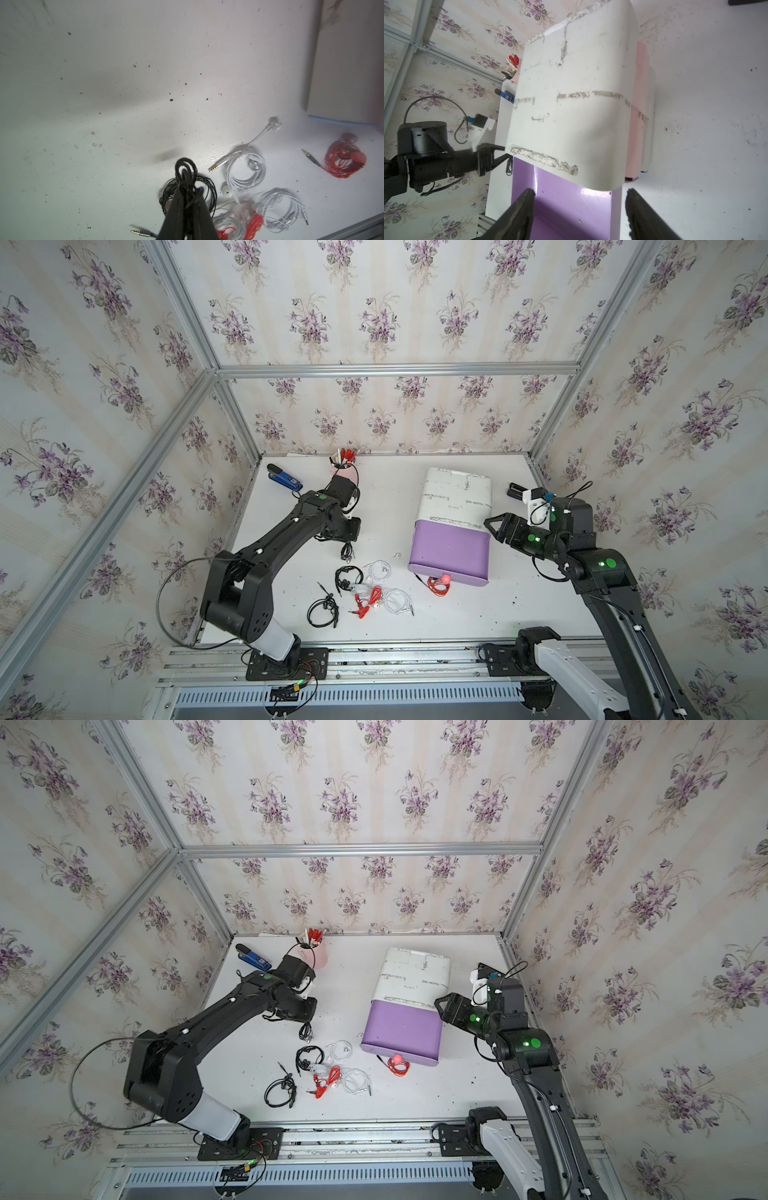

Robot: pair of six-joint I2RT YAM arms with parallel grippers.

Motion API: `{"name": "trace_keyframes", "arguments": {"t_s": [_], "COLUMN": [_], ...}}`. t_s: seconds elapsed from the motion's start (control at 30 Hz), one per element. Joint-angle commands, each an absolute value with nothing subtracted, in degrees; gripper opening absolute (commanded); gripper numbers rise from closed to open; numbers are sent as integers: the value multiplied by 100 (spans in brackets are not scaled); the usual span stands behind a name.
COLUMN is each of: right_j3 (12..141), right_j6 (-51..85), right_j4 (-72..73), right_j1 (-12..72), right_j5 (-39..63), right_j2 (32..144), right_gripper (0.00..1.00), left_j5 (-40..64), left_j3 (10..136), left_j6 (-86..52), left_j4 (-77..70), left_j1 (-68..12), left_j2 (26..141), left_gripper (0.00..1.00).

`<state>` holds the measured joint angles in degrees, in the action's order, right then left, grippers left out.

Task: Place the wired earphones into the drawer by color
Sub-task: Pick up the wired earphones from the center of the board.

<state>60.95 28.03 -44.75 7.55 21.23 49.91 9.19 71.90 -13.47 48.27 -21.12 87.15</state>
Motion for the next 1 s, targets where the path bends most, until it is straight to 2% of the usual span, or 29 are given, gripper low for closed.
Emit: {"name": "trace_keyframes", "arguments": {"t_s": [0.0, 0.17, 0.3, 0.43, 0.63, 0.97], "right_j3": [6529, 7395, 7735, 7718, 7901, 7989], "right_j6": [2612, 2506, 2535, 2609, 2191, 2228], "right_j4": [-4053, -3690, -2861, -2024, -1743, -1409], "right_j1": [773, 1110, 2577, 4006, 5532, 5900], "right_j5": [2366, 2834, 2652, 2278, 1543, 1410], "right_j2": [5241, 5732, 6003, 6362, 7227, 7725], "right_gripper": [73, 74, 77, 77, 76, 73], "left_j5": [1165, 1566, 2688, 3565, 4041, 4075], "left_j3": [7537, 8611, 9077, 9028, 8645, 8525], "left_j6": [-1204, -1267, -1649, -2262, -2851, -2959], "left_j4": [5224, 5782, 5506, 4861, 4092, 4069], "left_j1": [-1991, -1922, -1937, -1975, -2198, -2311], "left_j2": [8219, 7750, 7502, 7260, 6854, 6671], "left_gripper": [12, 13, 14, 15, 15, 15]}}
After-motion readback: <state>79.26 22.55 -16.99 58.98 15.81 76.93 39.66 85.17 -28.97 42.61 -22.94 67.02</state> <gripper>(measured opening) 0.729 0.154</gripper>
